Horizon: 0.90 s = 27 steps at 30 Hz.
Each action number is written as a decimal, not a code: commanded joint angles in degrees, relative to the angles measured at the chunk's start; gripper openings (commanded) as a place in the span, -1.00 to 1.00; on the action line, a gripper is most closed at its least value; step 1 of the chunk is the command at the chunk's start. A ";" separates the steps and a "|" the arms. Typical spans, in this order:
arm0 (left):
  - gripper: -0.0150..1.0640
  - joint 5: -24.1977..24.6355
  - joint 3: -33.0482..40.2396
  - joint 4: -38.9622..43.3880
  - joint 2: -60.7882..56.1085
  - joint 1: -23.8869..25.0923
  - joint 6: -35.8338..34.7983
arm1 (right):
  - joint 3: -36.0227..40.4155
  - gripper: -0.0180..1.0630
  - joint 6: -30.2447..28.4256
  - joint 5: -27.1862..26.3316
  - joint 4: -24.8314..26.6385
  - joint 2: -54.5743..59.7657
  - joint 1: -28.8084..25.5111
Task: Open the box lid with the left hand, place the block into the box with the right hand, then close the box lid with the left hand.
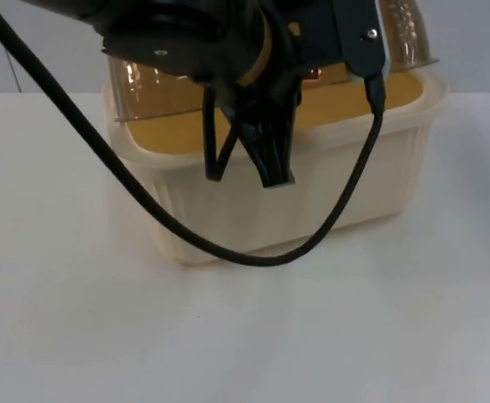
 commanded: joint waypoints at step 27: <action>-0.98 6.77 -0.32 12.91 -0.74 0.62 -4.00 | -0.42 0.98 0.00 -0.56 -0.13 -0.33 0.22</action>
